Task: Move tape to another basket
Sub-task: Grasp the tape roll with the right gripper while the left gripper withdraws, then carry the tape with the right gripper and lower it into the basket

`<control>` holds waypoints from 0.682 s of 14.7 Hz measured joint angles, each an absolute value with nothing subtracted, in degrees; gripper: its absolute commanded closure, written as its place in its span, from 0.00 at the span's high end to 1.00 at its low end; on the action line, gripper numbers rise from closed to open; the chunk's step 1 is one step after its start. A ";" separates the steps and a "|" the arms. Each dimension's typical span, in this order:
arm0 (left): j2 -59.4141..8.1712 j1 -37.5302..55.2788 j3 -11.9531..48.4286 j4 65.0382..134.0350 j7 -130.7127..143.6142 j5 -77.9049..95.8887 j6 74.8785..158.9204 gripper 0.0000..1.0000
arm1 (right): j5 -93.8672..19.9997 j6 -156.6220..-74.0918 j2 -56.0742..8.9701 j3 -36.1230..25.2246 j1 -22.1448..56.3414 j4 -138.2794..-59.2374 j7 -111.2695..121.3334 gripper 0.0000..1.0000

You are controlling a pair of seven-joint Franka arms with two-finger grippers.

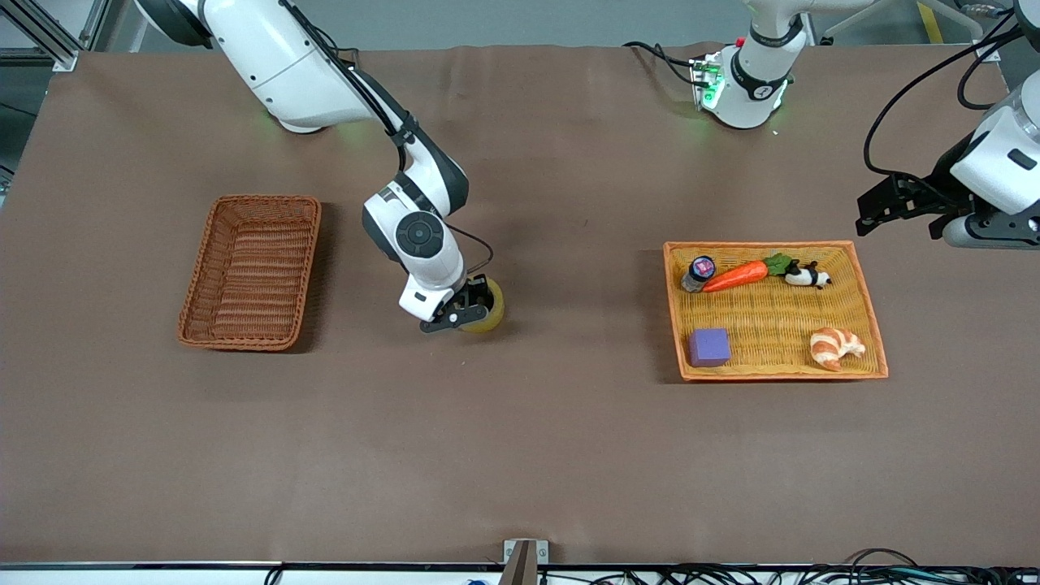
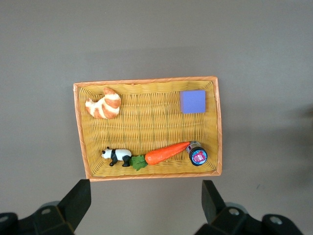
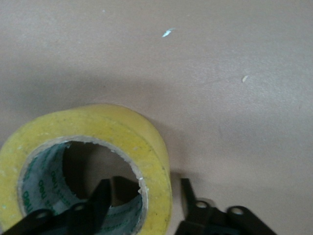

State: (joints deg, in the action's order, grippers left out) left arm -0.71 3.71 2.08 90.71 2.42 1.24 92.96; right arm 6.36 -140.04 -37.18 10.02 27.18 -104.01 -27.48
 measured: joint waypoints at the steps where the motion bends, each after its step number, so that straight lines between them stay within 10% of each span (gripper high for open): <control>1: -0.71 3.71 2.02 90.71 2.42 1.24 92.95 1.00 | 6.44 -140.02 -37.18 10.02 27.18 -104.00 -28.96 0.00; 10: -0.68 3.70 1.63 90.28 2.42 0.74 92.92 1.00 | 6.75 -122.97 -33.12 9.15 23.81 -95.05 -34.49 0.00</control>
